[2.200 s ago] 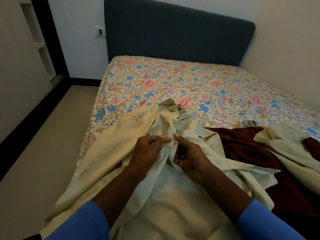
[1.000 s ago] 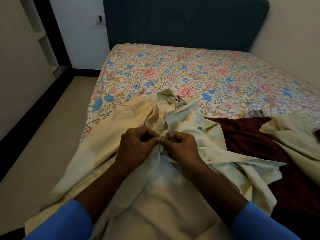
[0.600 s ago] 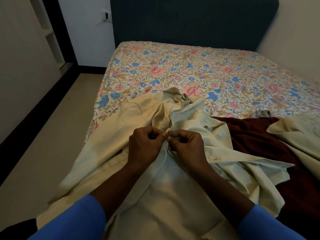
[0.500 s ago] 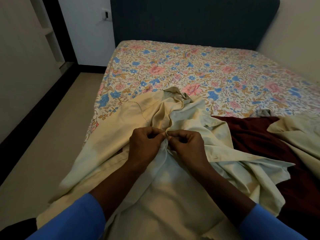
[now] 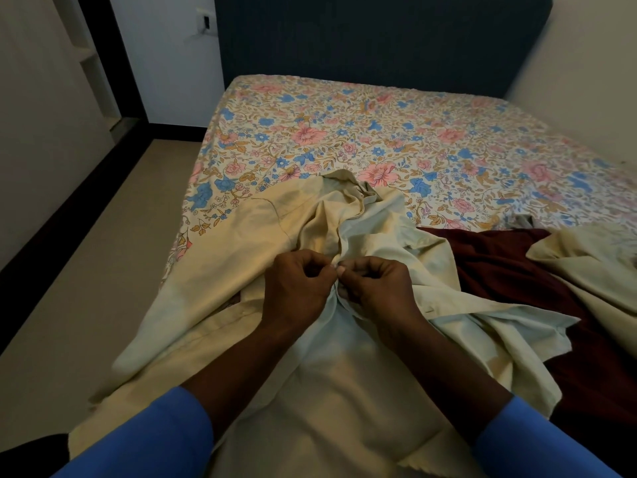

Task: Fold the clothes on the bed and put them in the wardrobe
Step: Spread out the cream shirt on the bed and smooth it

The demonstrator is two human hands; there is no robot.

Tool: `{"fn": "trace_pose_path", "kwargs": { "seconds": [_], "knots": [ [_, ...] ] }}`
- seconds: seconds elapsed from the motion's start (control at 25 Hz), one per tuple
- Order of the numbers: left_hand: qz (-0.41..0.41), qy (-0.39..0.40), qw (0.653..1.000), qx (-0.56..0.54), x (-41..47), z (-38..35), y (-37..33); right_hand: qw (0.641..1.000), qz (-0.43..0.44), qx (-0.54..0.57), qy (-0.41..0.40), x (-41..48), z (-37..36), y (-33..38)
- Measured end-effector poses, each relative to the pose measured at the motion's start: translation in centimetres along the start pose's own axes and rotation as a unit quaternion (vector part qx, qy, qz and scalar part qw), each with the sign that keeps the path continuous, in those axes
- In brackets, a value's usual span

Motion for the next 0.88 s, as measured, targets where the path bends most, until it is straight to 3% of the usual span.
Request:
{"fn": "trace_pose_path", "kwargs": {
  "seconds": [0.24,0.32,0.4,0.48,0.6,0.68,0.72,0.8,0.88],
  "knots": [
    [-0.141,-0.020,0.978,0.154,0.2,0.3,-2.4,0.998,0.039,-0.058,0.002,0.4,0.0,1.2],
    [-0.152,-0.014,0.974,0.169,0.6,0.2,-2.2,0.999,0.007,-0.047,0.025,0.6,-0.2,1.3],
    [-0.111,0.041,0.987,0.107,1.4,-0.2,-0.8,0.993,-0.070,0.034,0.084,0.6,-0.4,1.2],
    [-0.044,0.121,0.991,-0.026,2.0,-0.9,0.4,0.980,-0.116,0.087,0.136,0.4,-0.3,1.6],
    [0.025,0.186,0.970,-0.153,1.3,-1.4,0.3,0.976,-0.105,0.098,0.164,0.3,-0.2,1.4],
    [0.094,0.175,0.964,-0.179,1.2,-1.0,0.4,0.987,-0.064,0.046,0.142,0.3,-0.1,0.9],
    [0.105,0.132,0.974,-0.150,1.8,-0.5,0.6,0.993,-0.026,-0.010,0.119,0.4,0.2,0.8],
    [0.069,0.045,0.997,0.014,4.5,0.3,-0.7,0.991,0.034,-0.097,0.084,0.8,0.4,1.0],
    [0.029,0.076,0.966,0.246,8.2,-2.0,-2.5,0.988,0.054,-0.122,0.072,0.7,-0.1,1.4]
  ]
}}
Point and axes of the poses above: each hand's wrist, its own x-axis towards the middle knuckle, its own z-axis out of the back of the hand, y = z × x, the point moved 7 cm from there along x, towards the middle knuckle, and after that the axes turned 4 degrees about x, right-handed, at the moved point
